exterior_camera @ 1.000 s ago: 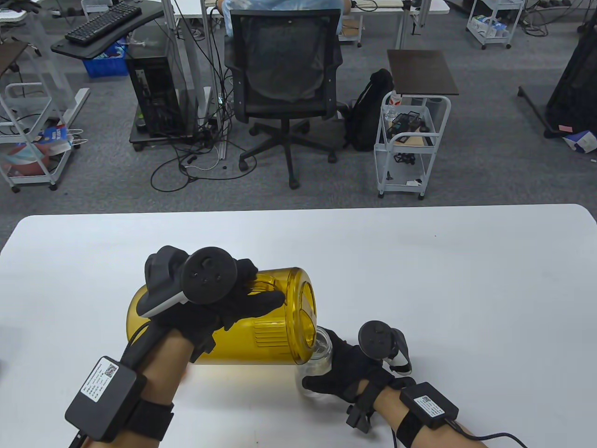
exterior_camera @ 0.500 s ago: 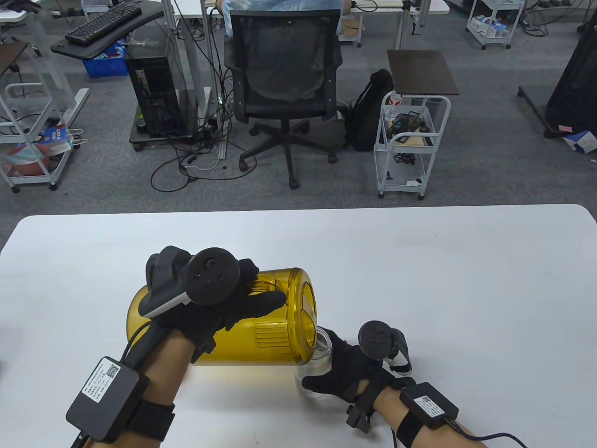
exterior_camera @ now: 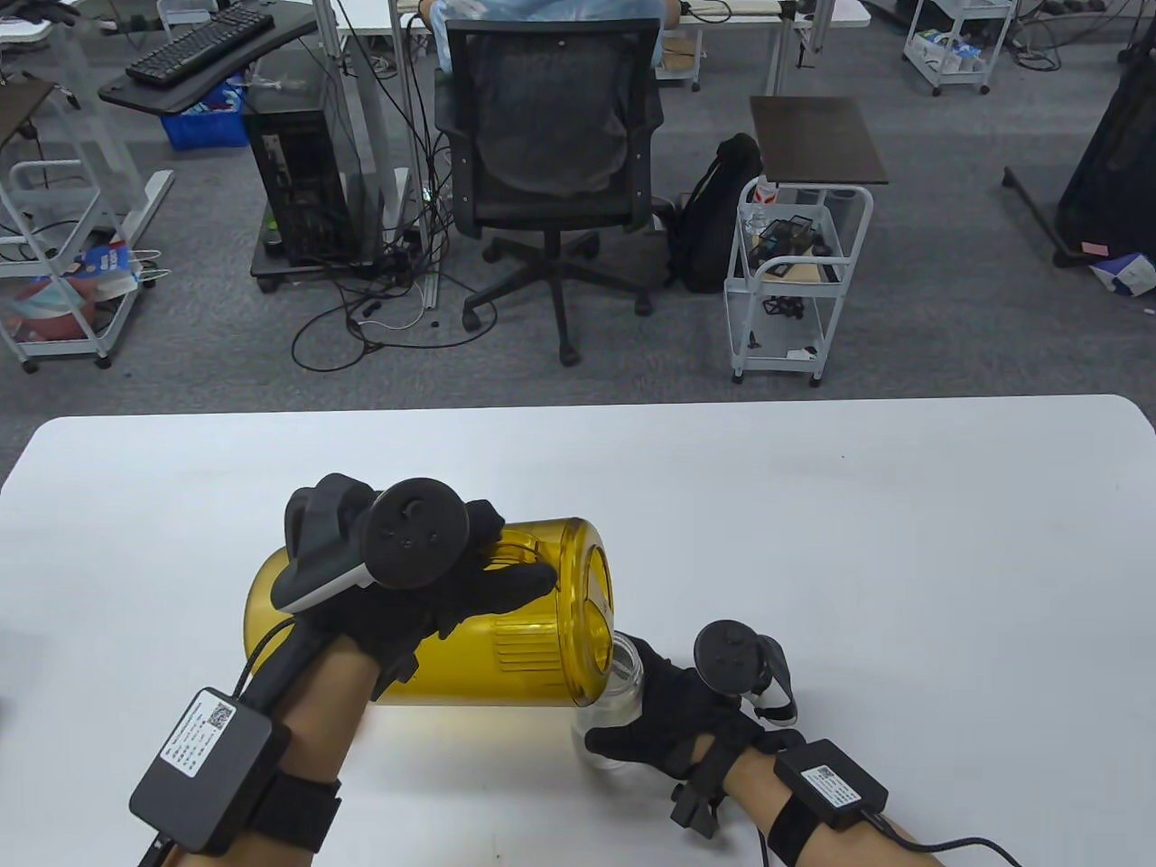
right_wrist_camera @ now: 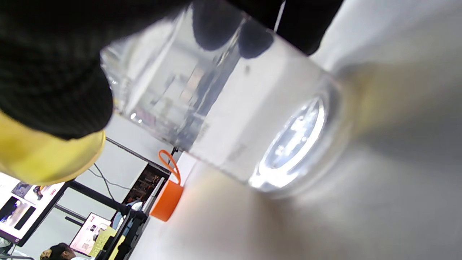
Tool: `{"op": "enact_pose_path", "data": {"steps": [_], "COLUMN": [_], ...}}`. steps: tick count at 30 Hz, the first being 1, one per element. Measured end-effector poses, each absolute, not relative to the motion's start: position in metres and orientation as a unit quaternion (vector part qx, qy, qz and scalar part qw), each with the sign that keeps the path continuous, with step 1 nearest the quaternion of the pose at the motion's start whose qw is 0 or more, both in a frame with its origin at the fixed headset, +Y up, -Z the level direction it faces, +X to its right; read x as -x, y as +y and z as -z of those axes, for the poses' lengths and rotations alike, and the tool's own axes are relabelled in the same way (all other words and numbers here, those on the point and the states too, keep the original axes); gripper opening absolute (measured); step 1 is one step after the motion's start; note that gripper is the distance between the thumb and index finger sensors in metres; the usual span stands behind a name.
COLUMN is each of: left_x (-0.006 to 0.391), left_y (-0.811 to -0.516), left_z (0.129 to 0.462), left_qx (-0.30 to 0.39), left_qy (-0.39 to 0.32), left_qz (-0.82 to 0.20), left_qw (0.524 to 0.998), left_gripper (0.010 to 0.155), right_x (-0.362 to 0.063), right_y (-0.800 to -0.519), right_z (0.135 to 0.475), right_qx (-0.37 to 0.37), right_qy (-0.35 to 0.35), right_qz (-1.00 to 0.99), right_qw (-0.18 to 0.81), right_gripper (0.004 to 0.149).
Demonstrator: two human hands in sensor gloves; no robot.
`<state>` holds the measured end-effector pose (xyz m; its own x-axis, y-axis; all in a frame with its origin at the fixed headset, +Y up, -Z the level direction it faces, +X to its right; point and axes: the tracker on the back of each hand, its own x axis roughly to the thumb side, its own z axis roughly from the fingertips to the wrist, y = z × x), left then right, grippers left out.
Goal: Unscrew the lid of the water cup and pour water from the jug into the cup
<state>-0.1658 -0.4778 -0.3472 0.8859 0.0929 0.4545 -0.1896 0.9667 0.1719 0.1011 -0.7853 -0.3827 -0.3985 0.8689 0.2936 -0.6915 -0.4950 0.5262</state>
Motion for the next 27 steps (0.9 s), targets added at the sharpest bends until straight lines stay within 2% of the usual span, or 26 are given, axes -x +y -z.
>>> {"op": "enact_pose_path", "data": {"steps": [27], "left_x": [0.1659], "left_y": [-0.4747], "left_z": [0.3463], "left_qx": [-0.114], "left_qy": [-0.229], "left_qz": [-0.065], "left_qw": [0.965], "left_gripper": [0.079], "right_x": [-0.1011], "right_y": [-0.7852], "right_z": [0.3831], "right_qx": [-0.274], "right_qy": [0.163], "right_qz": [-0.820], "right_qw": [0.475], "right_gripper": [0.107]}}
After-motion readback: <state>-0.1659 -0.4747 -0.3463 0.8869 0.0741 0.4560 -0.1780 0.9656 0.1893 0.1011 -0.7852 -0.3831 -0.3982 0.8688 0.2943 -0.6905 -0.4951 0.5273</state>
